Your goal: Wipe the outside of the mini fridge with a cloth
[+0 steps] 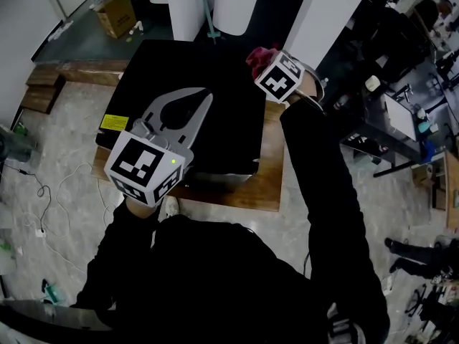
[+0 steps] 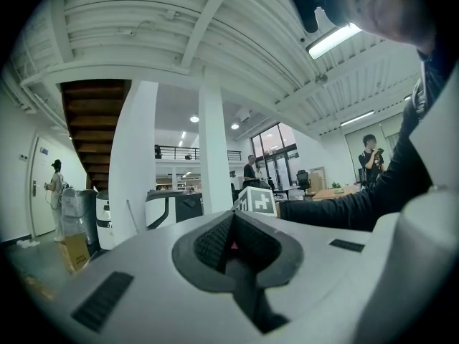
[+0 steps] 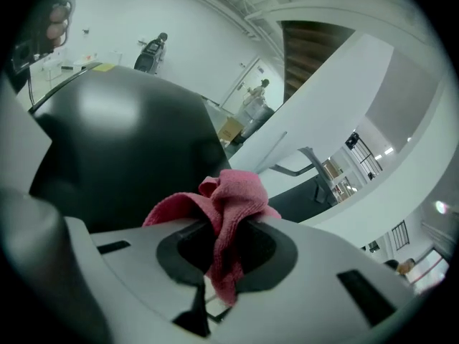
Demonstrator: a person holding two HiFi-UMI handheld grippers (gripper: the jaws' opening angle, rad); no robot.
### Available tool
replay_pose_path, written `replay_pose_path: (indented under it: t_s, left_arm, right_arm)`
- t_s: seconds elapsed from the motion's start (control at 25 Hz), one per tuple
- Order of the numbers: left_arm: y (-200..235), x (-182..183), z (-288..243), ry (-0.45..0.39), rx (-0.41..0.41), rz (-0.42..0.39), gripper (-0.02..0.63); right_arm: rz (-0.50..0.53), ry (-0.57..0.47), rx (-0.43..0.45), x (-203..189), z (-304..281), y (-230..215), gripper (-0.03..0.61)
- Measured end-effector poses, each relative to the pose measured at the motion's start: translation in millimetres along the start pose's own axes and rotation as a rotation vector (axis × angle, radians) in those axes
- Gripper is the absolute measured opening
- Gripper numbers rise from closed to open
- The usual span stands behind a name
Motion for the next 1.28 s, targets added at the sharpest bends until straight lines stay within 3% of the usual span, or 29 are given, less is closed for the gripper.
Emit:
replay_pose_path:
  t_s: [0.24, 0.52, 0.68, 0.84, 1.04, 1.28]
  left_arm:
    - [-15, 3, 17, -0.047, 0.01, 0.002, 0.005]
    - [-48, -17, 35, -0.078, -0.104, 0.014, 0.005]
    - [-71, -30, 51, -0.114, -0.185, 0.06, 0.005]
    - [-106, -54, 68, -0.121, -0.286, 0.09, 0.005]
    - [-144, -84, 67, -0.112, -0.341, 0.136, 0.005]
    - [-188, -104, 58, -0.09, -0.334, 0.166, 0.005]
  right_arm:
    - [-0.228, -0.344, -0.059, 0, 85, 2, 0.052]
    - [-0.374, -0.533, -0.174, -20, 179, 63, 0.054]
    - [-0.427, -0.581, -0.263, -32, 218, 106, 0.055]
    - [-0.505, -0.564, -0.337, -61, 243, 155, 0.055]
    - [-0.643, -0.535, -0.307, -111, 247, 199, 0.055]
    - [-0.692, -0.538, -0.279, -150, 251, 223, 0.055]
Point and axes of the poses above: the fingertips, and each gripper's own axes: z backward along the fingers, y to its left, x out of its top, the point moved 2 cm from there along z, backward along the fingers, and after that the axes turned 1 degree about y, right-handed, at the moved point
